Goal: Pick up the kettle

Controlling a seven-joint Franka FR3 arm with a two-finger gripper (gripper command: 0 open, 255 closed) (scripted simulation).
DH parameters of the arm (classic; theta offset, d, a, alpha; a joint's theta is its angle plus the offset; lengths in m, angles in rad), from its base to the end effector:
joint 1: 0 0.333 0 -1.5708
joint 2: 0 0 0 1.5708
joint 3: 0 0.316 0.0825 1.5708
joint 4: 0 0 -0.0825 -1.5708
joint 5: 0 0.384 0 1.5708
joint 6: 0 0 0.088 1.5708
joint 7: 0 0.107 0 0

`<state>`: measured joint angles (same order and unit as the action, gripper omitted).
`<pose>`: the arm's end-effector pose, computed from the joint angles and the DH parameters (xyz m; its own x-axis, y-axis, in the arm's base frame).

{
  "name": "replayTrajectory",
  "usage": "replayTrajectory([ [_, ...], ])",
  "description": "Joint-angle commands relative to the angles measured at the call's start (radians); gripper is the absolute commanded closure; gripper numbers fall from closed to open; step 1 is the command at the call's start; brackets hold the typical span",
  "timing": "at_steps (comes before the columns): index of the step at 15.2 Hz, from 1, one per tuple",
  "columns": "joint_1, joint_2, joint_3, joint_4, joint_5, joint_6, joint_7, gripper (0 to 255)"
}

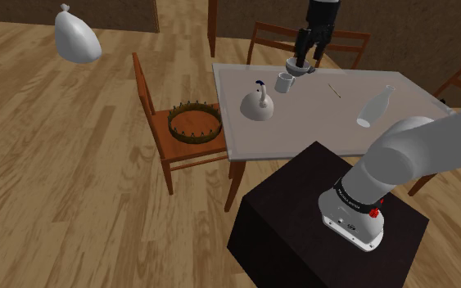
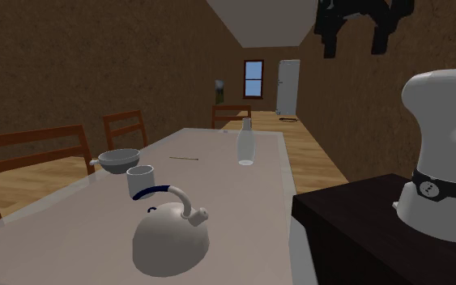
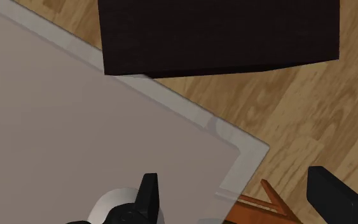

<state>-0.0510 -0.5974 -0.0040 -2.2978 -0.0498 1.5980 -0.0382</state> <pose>0.3577 -0.0252 0.5575 0.9945 -0.0143 -0.1040 -0.0098 -0.9990 0.0432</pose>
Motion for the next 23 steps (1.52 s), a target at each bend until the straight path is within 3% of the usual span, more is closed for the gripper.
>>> replayTrajectory([
  [1, -0.014, 0.064, -0.010, 0.003, 0.001, 0.055, 0.018, 0],
  [12, -0.070, 0.459, -0.064, 0.136, 0.034, 0.275, 0.106, 0],
  [23, -0.131, 0.870, -0.117, 0.396, 0.116, 0.381, 0.156, 0],
])
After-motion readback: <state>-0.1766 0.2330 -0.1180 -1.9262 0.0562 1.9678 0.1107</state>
